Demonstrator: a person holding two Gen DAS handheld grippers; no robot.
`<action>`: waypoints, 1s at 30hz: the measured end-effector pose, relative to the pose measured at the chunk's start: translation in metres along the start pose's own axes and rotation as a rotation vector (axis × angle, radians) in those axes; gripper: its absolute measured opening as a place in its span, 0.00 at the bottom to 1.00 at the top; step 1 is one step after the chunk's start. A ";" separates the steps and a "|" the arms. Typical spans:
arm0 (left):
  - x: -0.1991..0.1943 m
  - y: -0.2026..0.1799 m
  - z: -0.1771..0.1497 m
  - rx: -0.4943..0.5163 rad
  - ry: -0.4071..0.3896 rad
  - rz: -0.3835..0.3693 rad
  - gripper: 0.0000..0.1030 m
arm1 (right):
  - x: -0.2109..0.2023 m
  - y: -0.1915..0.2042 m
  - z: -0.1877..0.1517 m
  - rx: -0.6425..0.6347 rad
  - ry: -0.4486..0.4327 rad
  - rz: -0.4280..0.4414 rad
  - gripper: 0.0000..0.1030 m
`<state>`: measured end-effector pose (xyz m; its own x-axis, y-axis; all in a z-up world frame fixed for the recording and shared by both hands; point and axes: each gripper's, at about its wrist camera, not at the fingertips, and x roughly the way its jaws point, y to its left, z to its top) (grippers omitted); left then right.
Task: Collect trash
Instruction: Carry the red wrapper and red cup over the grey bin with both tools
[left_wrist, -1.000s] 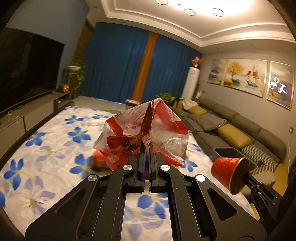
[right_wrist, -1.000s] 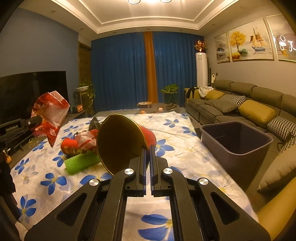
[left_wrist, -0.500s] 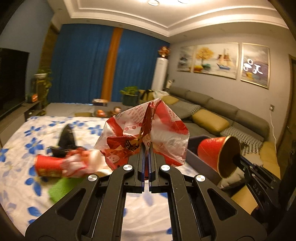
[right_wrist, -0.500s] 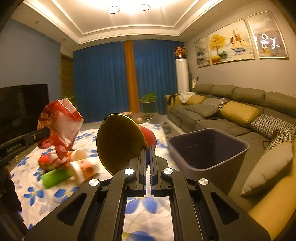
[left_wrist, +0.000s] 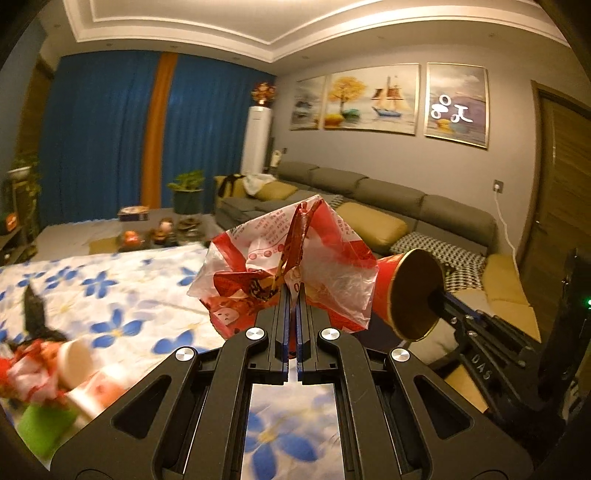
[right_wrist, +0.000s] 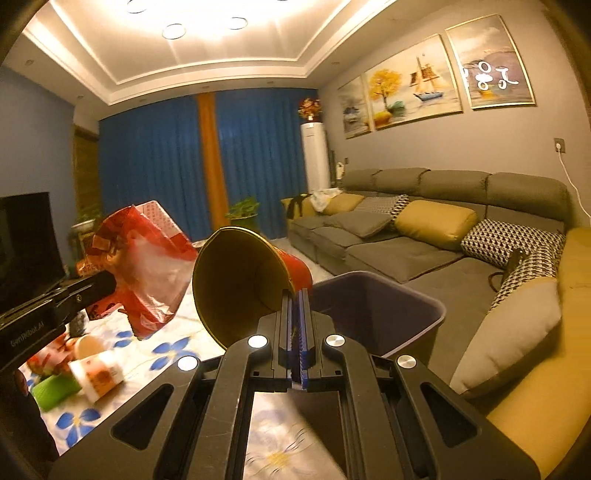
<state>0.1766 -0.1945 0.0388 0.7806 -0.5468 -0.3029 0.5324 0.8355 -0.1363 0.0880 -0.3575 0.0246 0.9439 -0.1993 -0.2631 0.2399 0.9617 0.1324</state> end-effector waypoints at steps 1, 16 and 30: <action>0.005 -0.003 0.001 0.006 -0.001 -0.006 0.01 | 0.003 -0.004 0.001 0.009 -0.001 -0.006 0.04; 0.099 -0.031 -0.002 0.038 0.087 -0.077 0.01 | 0.037 -0.046 0.008 0.056 0.009 -0.102 0.04; 0.142 -0.035 -0.009 0.017 0.148 -0.106 0.02 | 0.062 -0.050 0.006 0.052 0.058 -0.127 0.04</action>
<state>0.2655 -0.3006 -0.0081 0.6637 -0.6168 -0.4232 0.6157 0.7717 -0.1592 0.1362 -0.4193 0.0074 0.8909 -0.3066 -0.3351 0.3699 0.9179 0.1435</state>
